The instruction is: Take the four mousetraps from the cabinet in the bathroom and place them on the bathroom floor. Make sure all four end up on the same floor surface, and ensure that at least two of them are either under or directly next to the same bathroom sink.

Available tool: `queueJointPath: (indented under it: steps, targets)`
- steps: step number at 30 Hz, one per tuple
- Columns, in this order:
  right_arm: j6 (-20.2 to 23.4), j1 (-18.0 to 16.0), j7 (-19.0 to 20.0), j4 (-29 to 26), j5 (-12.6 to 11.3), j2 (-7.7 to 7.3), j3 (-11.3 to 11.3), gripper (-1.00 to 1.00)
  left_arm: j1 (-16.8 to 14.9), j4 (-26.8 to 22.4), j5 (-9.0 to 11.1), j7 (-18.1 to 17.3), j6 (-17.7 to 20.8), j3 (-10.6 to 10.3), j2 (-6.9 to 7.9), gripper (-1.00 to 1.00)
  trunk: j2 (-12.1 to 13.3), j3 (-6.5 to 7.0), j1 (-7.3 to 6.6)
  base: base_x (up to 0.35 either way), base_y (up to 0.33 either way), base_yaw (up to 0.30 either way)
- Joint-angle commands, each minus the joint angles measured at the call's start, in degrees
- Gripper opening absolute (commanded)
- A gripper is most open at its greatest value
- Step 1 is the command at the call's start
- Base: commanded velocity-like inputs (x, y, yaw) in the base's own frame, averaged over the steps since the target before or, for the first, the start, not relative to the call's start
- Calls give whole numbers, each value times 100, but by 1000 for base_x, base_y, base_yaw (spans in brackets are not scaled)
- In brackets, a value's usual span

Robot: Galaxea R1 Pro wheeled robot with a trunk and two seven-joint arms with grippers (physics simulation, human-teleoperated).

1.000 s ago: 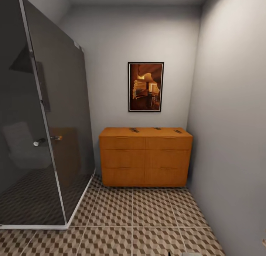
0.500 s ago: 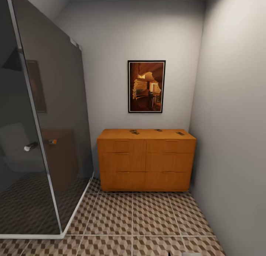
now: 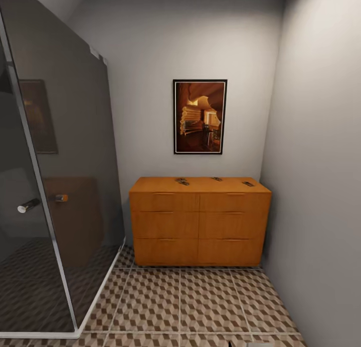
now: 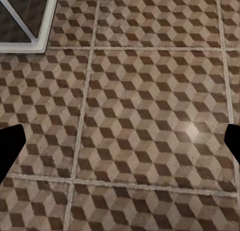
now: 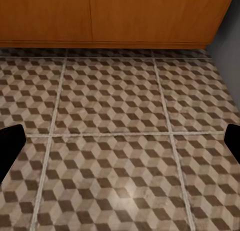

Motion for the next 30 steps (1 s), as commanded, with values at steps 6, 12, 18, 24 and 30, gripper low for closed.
queueJointPath:
  steps: [6,12,18,24,30]
  targets:
    - [-10,-4,-52,4,8,-4,31,100,-3,3,1,14,-16,-2,0,100,-4,-7,2,208,0,0]
    - [-13,-4,-52,4,6,-4,31,100,-3,3,1,14,-16,-2,0,100,-4,-7,2,202,0,0]
    - [-9,-3,-52,4,5,-4,31,100,-3,3,1,14,-17,-2,0,100,-4,-7,2,198,0,0]
    - [-9,-4,-52,4,3,-4,31,100,-3,3,1,13,-17,-2,0,100,-4,-7,2,194,0,0]
    - [-8,-4,-52,4,2,-4,31,100,-3,3,1,12,-18,-2,0,100,-4,-7,2,154,0,0]
